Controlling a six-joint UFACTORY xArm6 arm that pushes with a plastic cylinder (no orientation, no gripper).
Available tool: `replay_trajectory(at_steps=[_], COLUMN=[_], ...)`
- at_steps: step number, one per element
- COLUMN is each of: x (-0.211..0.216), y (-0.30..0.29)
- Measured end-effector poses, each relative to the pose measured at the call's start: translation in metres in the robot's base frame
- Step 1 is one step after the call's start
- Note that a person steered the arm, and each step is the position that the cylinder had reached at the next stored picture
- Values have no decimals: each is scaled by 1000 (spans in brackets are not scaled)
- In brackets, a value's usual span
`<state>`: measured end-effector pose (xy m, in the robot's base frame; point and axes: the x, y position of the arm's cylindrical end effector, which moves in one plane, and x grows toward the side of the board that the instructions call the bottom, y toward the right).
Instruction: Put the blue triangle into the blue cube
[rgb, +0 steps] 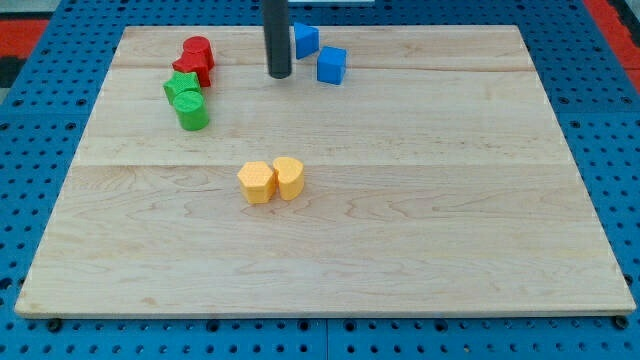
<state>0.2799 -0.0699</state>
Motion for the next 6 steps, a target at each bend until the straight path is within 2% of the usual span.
replay_trajectory(at_steps=[2,3,4,6], x=[-79,-87,-83,-57], y=[-17,-8,29,84])
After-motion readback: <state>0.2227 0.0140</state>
